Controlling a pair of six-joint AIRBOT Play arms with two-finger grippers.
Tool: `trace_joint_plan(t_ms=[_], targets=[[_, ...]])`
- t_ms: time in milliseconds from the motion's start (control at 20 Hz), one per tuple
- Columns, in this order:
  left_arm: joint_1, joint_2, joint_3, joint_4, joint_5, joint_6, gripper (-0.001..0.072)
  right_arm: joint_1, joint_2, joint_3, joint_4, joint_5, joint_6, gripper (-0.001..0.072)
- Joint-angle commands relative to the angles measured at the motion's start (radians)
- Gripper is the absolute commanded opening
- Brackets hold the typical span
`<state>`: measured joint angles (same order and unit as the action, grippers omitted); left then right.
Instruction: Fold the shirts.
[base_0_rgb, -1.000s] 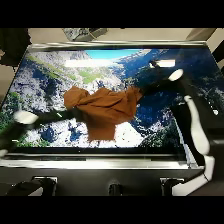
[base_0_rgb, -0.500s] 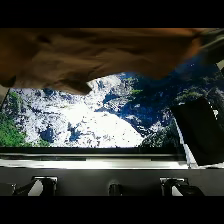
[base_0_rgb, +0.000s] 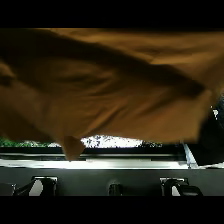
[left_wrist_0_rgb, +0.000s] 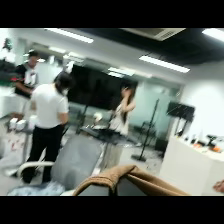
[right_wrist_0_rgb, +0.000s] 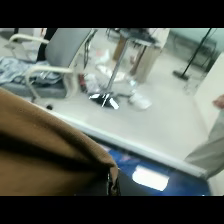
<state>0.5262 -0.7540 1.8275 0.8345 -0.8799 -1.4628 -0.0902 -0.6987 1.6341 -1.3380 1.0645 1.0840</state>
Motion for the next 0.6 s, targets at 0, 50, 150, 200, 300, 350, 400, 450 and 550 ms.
trace_joint_plan(t_ms=[0, 50, 150, 200, 300, 350, 400, 450, 550], targets=[[0.0, -0.081, -0.003, 0.103, -0.126, -0.023, 0.0026, 0.0, -0.114, -0.003, -0.016, 0.289, 0.042, 0.0044], [-0.013, -0.131, -0.018, 0.101, -0.19, -0.022, 0.0027, 0.0, -0.193, -0.011, -0.016, 0.408, 0.039, 0.0044], [-0.058, -0.244, -0.098, 0.102, -0.293, 0.03, 0.0027, 0.024, -0.351, -0.065, -0.016, 0.479, 0.007, 0.0044], [-0.088, -0.306, -0.165, 0.103, -0.31, 0.066, 0.0027, 0.051, -0.438, -0.109, -0.017, 0.43, -0.004, 0.0044], [-0.138, -0.431, -0.294, 0.117, -0.27, 0.11, 0.0027, 0.112, -0.625, -0.164, -0.002, 0.243, -0.003, 0.0044], [-0.154, -0.498, -0.335, 0.117, -0.228, 0.144, 0.0027, 0.14, -0.72, -0.163, 0.013, 0.14, -0.003, 0.0044], [-0.163, -0.572, -0.354, 0.117, -0.185, 0.159, 0.0027, 0.161, -0.808, -0.161, 0.027, 0.026, 0.002, 0.0045], [-0.166, -0.639, -0.352, 0.116, -0.153, 0.159, 0.0028, 0.171, -0.875, -0.161, 0.049, -0.086, 0.034, 0.0045], [-0.166, -0.747, -0.346, 0.116, -0.085, 0.159, 0.0029, 0.169, -0.954, -0.161, 0.109, -0.266, 0.119, 0.0045]])
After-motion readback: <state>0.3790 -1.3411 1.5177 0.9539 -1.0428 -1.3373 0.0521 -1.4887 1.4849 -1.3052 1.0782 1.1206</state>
